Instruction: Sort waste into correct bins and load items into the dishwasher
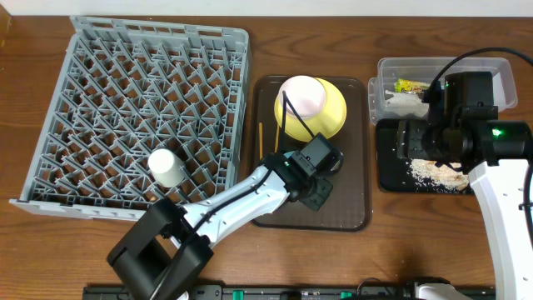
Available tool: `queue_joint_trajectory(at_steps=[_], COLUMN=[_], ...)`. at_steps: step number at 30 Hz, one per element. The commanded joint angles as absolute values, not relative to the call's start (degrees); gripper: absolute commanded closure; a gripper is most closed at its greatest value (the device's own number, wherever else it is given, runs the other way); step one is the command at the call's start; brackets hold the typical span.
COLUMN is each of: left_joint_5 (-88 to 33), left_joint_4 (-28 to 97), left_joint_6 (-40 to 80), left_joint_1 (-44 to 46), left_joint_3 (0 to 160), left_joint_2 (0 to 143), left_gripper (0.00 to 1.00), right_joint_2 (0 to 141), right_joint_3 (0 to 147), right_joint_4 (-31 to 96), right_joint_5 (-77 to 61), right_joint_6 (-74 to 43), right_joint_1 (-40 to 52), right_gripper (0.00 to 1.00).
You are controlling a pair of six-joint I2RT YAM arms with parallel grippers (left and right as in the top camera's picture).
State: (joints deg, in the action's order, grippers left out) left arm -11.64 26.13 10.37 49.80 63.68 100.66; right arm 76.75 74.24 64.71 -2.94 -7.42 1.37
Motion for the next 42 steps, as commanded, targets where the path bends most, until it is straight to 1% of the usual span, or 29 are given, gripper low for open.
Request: queue_joint_trajectory(at_steps=[1, 7, 9, 10, 28, 31, 42], left_joint_5=[-11.11, -10.90, -10.90, -10.90, -7.88, -7.84, -7.88], left_joint_4=[26.28, 26.28, 26.24, 26.26, 26.26, 26.24, 26.24], left_joint_6=[10.13, 10.09, 10.11, 10.11, 10.11, 10.13, 10.15], left_joint_1=[50.59, 50.61, 50.59, 50.61, 50.61, 50.61, 50.61], left_joint_3=[63.99, 63.99, 63.99, 63.99, 63.20, 63.20, 61.34], left_joint_2=[102.32, 102.76, 102.76, 102.76, 102.78, 102.78, 102.80], left_gripper=[0.70, 0.70, 0.75, 0.75, 0.73, 0.76, 0.78], right_joint_2=[76.40, 76.40, 76.40, 76.40, 76.40, 76.40, 76.40], right_joint_3=[75.11, 75.11, 75.11, 75.11, 75.11, 75.11, 75.11], right_joint_4=[64.75, 64.84, 64.97, 64.97, 64.99, 65.01, 65.06], right_joint_5=[-2.39, -2.42, -2.39, -2.39, -2.39, -2.39, -2.39], right_joint_6=[-8.10, -8.12, -8.12, -8.10, -8.12, -8.12, -8.12], right_joint_1=[0.93, 0.93, 0.93, 0.93, 0.93, 0.93, 0.93], right_gripper=[0.27, 0.27, 0.28, 0.27, 0.28, 0.28, 0.28])
